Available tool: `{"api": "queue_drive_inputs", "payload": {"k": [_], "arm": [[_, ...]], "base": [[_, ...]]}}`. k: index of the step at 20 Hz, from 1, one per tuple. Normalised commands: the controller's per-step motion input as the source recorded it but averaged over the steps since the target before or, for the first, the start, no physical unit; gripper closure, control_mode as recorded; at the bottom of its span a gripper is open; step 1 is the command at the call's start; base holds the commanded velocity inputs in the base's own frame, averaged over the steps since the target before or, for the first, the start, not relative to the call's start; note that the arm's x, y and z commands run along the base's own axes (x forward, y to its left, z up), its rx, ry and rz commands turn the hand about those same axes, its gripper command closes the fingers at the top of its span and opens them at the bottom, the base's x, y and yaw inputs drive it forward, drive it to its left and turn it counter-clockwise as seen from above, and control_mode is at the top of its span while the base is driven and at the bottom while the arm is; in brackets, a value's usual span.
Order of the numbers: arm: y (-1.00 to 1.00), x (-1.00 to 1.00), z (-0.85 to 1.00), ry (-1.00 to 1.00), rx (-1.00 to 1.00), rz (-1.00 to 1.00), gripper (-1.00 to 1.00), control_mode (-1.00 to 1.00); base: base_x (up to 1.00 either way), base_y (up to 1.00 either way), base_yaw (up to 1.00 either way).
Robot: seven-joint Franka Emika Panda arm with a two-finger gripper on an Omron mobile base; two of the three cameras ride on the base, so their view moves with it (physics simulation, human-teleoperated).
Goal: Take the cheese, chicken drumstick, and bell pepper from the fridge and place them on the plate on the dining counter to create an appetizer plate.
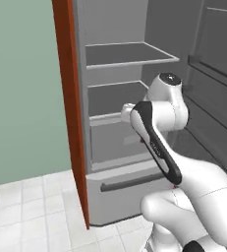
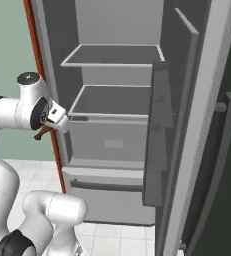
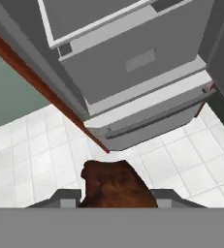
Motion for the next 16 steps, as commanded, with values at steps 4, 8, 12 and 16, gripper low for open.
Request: {"api": "queue_drive_inputs", "payload": {"k": [4,8,12,16], "arm": [[0.0,0.0,0.0,0.0,0.0,0.0,1.0,1.0],[0.0,0.0,0.0,0.0,0.0,0.0,1.0,1.0],[0.0,0.0,0.0,0.0,0.0,0.0,1.0,1.0],[0.0,0.0,0.0,0.0,0.0,0.0,1.0,1.0]], "base": [[-0.85,0.12,0.85],[-0.58,0.52,0.9],[-0.35,0.79,0.88],[0.03,0.73,0.76]]}}
